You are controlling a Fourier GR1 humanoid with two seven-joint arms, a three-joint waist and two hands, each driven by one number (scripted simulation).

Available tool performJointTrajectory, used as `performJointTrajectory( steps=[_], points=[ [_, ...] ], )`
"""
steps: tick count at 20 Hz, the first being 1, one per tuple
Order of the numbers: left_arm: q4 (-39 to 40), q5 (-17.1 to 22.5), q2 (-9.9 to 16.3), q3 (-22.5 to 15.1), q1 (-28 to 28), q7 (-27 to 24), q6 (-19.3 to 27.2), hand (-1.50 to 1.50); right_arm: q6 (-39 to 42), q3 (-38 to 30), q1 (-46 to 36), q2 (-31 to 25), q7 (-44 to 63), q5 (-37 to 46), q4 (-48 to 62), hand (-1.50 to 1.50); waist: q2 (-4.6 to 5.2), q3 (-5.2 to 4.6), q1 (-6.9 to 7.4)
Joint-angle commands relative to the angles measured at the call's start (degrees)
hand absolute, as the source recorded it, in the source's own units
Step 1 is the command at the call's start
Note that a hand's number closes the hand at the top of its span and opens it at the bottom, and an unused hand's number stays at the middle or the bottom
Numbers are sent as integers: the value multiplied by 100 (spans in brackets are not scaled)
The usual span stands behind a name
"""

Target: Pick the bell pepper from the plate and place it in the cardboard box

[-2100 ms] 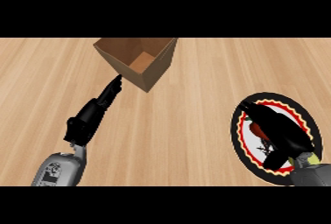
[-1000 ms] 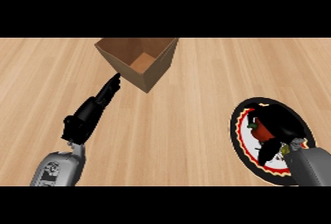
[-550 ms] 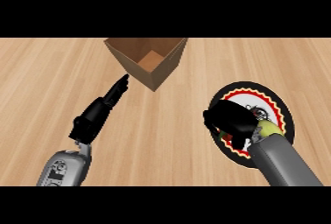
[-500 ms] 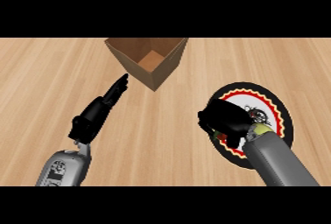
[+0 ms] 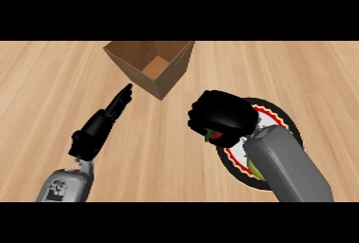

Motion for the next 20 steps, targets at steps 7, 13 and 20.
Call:
performJointTrajectory(
  steps=[7, 13, 20],
  points=[
    [-86, 114, 65, 157, -70, 162, -110, 0, 1881, -1294, -182, -293, -121, -1861, -1674, 150, -16, 4, -94],
    [34, 104, 96, 263, -90, -6, -126, 0, 2733, -1857, -155, -139, 1391, -2847, -2575, 150, -11, 2, -90],
    [-190, 72, -24, 89, 60, 177, -188, 0, 2404, -2234, -1781, 68, 2468, -2886, -1475, 150, -1, 2, -3]
  ],
)
